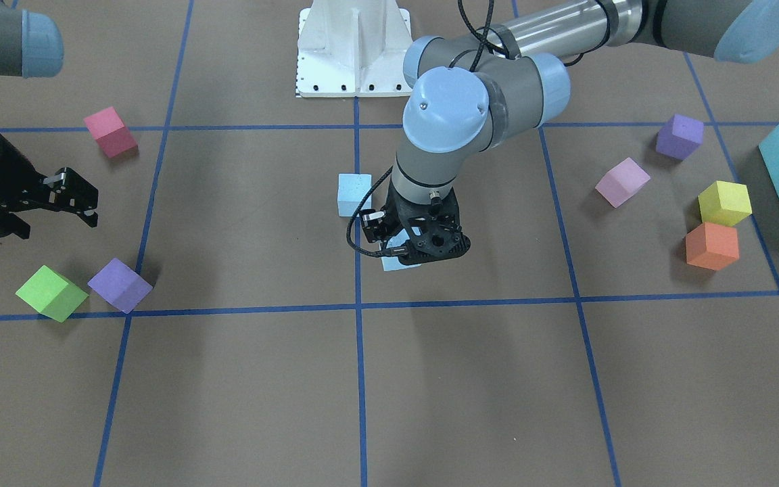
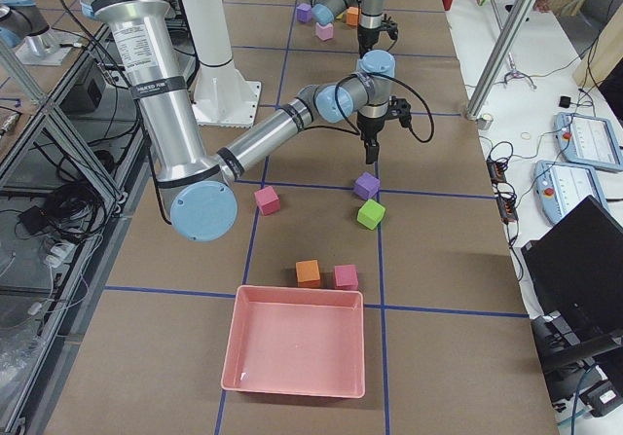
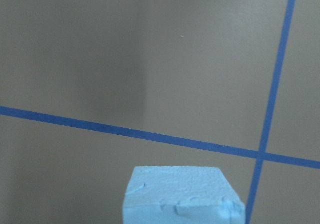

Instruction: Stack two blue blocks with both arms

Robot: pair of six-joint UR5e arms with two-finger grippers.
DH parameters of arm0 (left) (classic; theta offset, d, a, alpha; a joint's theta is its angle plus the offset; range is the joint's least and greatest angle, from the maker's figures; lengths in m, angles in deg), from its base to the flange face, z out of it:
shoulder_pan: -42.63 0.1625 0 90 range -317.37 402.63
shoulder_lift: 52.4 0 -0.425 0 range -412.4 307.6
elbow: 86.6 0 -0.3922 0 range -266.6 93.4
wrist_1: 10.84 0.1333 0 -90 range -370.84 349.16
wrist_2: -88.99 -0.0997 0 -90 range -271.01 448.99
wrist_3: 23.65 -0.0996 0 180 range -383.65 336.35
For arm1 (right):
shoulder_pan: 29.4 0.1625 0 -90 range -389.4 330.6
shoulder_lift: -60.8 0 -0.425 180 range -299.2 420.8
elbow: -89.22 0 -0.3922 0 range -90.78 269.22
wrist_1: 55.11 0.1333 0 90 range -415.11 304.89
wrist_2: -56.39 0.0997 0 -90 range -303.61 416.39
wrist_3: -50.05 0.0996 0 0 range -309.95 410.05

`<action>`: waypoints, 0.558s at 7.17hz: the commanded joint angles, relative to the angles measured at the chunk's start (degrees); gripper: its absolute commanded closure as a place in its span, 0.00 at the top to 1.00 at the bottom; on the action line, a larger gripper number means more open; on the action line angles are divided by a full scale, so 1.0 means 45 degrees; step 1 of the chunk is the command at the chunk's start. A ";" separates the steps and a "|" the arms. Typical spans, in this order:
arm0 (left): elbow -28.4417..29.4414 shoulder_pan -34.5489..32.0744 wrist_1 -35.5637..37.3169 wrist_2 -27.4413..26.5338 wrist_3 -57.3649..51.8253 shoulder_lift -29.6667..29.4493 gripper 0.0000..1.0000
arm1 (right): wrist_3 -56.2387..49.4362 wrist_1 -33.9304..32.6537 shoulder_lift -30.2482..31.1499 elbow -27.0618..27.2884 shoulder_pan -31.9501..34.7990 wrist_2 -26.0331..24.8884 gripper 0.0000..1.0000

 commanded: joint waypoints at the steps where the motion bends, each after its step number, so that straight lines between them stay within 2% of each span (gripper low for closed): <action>1: -0.0036 0.0868 0.0004 -0.0843 -0.0024 -0.0058 0.52 | -0.0249 0.0029 0.0143 -0.0001 0.0079 0.0031 1.00; 4: -0.0989 0.1339 0.1016 -0.0846 -0.0025 0.0020 0.54 | -0.0250 0.0068 0.0163 -0.0021 0.0079 0.0031 1.00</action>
